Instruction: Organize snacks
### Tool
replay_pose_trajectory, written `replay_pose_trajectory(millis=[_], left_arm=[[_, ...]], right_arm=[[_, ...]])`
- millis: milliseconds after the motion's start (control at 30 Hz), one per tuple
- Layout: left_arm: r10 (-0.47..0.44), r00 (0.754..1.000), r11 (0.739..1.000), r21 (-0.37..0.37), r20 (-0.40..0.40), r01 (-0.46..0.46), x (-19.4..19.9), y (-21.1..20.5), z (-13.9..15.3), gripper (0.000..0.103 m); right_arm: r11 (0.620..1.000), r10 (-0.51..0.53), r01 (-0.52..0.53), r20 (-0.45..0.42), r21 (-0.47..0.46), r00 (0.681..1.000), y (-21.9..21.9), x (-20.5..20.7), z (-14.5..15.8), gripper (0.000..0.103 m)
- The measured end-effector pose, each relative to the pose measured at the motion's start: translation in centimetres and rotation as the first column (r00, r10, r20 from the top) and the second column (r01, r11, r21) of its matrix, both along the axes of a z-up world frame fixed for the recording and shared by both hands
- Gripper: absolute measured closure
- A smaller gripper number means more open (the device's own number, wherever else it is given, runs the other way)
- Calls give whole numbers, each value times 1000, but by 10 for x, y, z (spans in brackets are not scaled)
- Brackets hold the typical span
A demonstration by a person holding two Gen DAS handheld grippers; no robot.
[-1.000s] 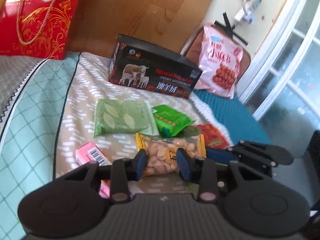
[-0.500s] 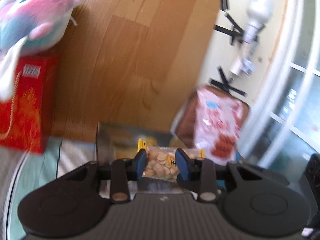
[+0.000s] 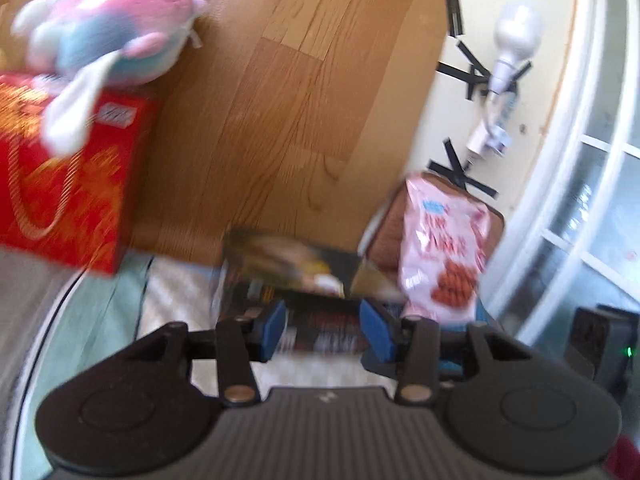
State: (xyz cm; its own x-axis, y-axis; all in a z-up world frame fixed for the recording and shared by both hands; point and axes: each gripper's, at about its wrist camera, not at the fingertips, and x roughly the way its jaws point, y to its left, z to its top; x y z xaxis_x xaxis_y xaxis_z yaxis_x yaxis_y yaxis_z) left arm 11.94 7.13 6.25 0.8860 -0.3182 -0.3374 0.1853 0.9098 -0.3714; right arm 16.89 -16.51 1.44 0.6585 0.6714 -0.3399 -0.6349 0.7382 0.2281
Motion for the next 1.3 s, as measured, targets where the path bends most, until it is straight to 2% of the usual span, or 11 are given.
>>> replay_pose_trajectory(millis=[200,333,433,500,600,700,800,933,1067,1133,1300], left_arm=[[55,998,996,74,-13,-54,-83,14,-26,58],[89,994,996,8,-65,-88,-105,33,-46,57],[133,986,989,-54,-96,-138,-111,49,-57,57],[147,985,984,-85,-95,-156,-112,55,-59,57],[161,982,984,-61,-103,-167,-110,53,-60,57],[151,984,988,-7,-93,-152,-109,42,-58,54],[143,986,990,19,-86,-142,-108,36,-58,53],[148,984,989,3,-98,-149,-106,39,-60,53],[156,981,987,-4,-115,-158,-104,41,-61,52],[158,980,987,0,-118,-159,-104,41,-61,50],[164,980,986,7,-112,-164,-104,40,-62,48]], right_arm=[[973,230,-230,0,-39,973,9,-78,-11,35],[920,380,-377,10,-109,925,31,-110,-13,31],[889,429,-425,-14,-172,903,50,-120,-19,31],[874,426,-416,-15,-249,904,65,-127,-25,33],[865,417,-392,16,-314,909,75,-132,-28,64],[878,369,-331,49,-346,928,68,-130,-27,76],[905,270,-225,79,-361,959,53,-119,-30,73],[952,164,-143,56,-272,985,30,-108,-32,69],[968,150,-141,29,-207,988,24,-107,-32,62],[967,164,-158,14,-200,986,26,-106,-32,57],[966,177,-173,5,-195,984,27,-111,-30,53]])
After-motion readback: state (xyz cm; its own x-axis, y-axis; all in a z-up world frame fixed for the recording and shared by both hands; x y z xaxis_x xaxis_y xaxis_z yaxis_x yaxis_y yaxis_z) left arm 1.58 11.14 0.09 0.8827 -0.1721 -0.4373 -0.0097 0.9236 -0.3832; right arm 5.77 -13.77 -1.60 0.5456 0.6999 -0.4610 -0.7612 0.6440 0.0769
